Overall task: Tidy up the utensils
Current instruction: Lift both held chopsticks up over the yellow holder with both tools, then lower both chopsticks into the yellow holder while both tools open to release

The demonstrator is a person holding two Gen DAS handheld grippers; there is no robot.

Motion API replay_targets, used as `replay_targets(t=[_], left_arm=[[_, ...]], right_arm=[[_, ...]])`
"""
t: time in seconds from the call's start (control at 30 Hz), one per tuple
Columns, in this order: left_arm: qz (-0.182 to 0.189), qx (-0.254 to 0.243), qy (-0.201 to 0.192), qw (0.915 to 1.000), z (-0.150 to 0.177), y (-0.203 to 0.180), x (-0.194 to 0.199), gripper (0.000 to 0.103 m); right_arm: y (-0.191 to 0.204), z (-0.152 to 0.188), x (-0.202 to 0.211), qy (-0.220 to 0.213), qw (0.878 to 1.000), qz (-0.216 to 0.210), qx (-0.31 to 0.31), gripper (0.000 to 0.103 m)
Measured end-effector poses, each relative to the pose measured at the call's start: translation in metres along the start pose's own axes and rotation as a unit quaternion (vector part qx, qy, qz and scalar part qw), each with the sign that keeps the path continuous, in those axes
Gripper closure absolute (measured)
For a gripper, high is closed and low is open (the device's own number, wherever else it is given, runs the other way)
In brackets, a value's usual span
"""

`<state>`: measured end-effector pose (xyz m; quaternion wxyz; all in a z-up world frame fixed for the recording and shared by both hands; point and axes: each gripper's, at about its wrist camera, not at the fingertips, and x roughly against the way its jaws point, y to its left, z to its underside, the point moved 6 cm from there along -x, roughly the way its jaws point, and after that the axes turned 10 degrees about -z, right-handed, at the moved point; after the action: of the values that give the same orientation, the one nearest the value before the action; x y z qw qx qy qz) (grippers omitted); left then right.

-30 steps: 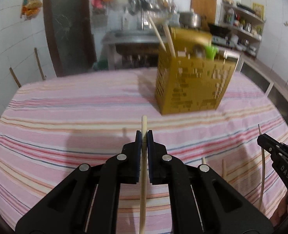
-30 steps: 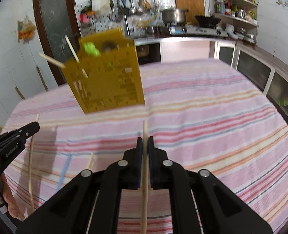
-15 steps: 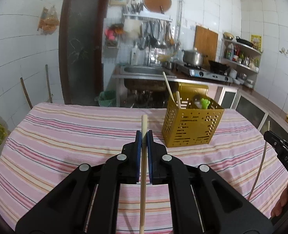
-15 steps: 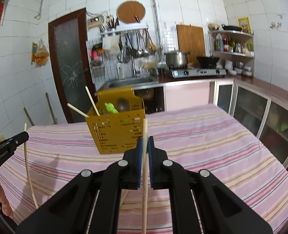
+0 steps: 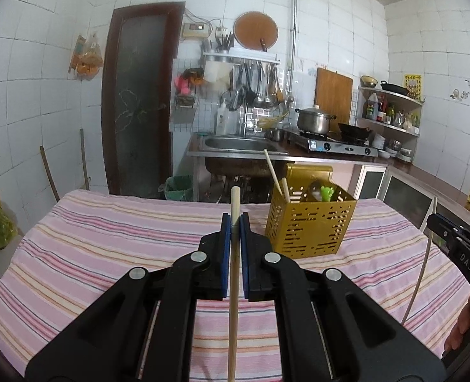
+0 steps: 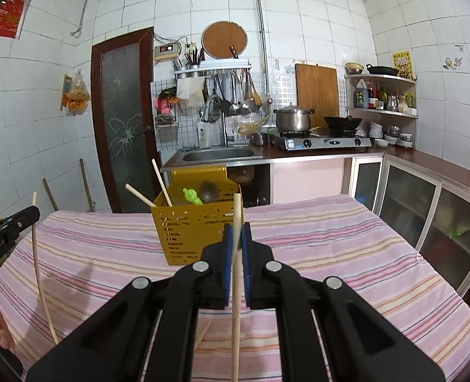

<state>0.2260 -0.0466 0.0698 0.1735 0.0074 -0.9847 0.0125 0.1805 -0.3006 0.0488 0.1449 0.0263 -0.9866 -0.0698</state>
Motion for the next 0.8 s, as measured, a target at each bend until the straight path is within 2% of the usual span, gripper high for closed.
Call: replay_targets(t=[0.2, 0.47, 0.63, 0.8], left_arm=[[0.016, 0.007, -0.032, 0.9993, -0.041, -0.017, 0.003, 0.099], [0.05, 0.03, -0.084, 0.9948, -0.127, -0.067, -0.016, 0.099], [0.065, 0.044, -0.115, 0.9902, -0.168, -0.098, -0.053, 0.099], [0.057, 0.055, -0.108, 0.991, -0.179, -0.119, -0.111, 0.099]], right_arm=[[-0.001, -0.029, 0.0, -0.026, 1.0, -0.005, 0.008, 0.097], [-0.008, -0.111, -0.018, -0.083, 0.996, -0.005, 0.024, 0.097], [-0.011, -0.156, -0.042, -0.115, 0.993, -0.012, 0.022, 0.097], [-0.016, -0.182, -0.082, -0.135, 0.991, -0.019, 0.021, 0.097]])
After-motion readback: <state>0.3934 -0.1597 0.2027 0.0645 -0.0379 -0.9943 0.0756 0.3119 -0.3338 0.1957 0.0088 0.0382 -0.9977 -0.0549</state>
